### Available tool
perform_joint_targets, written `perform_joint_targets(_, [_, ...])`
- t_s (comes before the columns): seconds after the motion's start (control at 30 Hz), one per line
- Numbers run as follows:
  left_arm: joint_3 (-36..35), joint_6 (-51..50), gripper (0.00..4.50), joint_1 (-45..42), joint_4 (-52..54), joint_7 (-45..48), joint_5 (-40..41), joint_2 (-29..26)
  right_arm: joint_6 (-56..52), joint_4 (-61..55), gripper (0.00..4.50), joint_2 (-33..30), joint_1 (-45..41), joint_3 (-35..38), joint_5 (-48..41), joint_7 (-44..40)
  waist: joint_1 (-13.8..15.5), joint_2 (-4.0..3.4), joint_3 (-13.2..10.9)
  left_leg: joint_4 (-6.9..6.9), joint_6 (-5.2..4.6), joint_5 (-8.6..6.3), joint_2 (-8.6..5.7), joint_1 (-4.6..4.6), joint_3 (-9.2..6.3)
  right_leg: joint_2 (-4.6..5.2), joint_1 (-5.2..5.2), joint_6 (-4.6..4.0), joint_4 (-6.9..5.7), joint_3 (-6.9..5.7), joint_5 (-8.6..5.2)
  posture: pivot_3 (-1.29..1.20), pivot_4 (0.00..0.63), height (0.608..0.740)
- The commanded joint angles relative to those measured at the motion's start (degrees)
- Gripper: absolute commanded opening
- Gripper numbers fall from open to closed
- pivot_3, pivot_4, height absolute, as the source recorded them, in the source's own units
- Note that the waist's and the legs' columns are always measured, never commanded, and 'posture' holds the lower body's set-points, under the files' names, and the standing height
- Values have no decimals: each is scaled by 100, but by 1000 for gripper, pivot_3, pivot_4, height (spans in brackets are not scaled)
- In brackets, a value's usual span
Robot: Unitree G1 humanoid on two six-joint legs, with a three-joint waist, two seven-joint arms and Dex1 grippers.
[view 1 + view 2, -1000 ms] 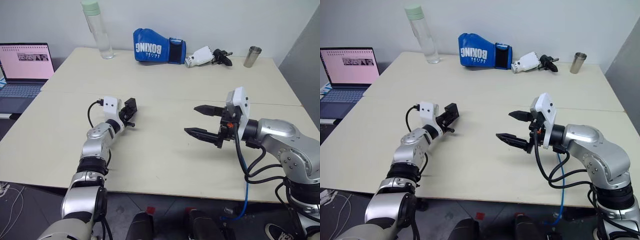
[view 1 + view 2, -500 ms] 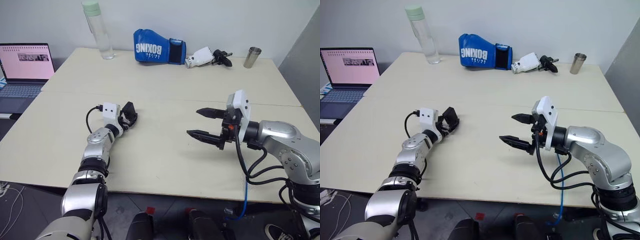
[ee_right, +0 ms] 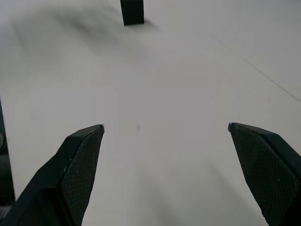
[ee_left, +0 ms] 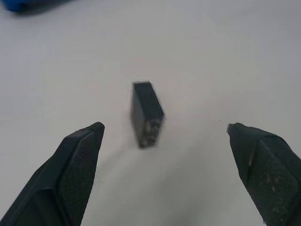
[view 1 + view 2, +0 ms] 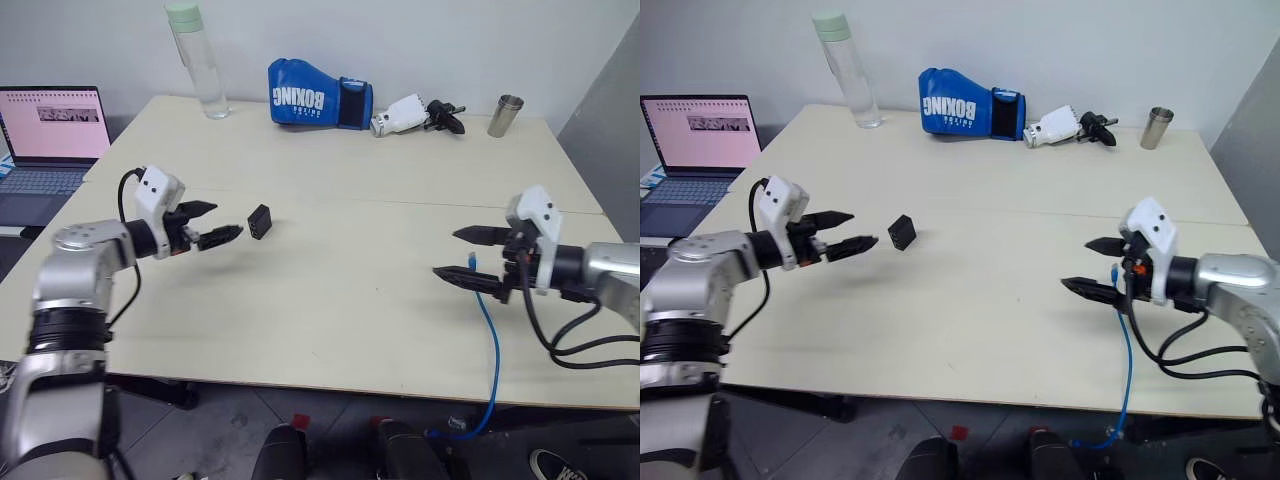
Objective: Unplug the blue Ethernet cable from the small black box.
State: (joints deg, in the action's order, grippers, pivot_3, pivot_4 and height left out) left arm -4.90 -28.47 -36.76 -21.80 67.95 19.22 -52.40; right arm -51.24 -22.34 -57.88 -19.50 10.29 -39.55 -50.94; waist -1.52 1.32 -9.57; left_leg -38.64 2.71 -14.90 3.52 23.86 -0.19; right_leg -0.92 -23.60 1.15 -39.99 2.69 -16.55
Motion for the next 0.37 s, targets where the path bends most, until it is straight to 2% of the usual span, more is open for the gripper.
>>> perform_joint_targets(0.03, [61, -147, 4453, -249, 184, 562, 82, -331, -36, 181, 4500, -334, 100, 395, -104, -370, 6, 0, 0, 0, 0, 0, 0, -4, 1, 0, 3, -1, 0, 0, -1, 0, 150, 740])
perform_joint_targets(0.37, [149, 41, 4453, -419, -35, 620, -55, -225, 107, 562, 4500, -424, 76, 432, 74, -442, -3, -1, -1, -2, -3, -1, 2, -4, -1, -1, 6, -2, 0, -1, -2, 0, 150, 740])
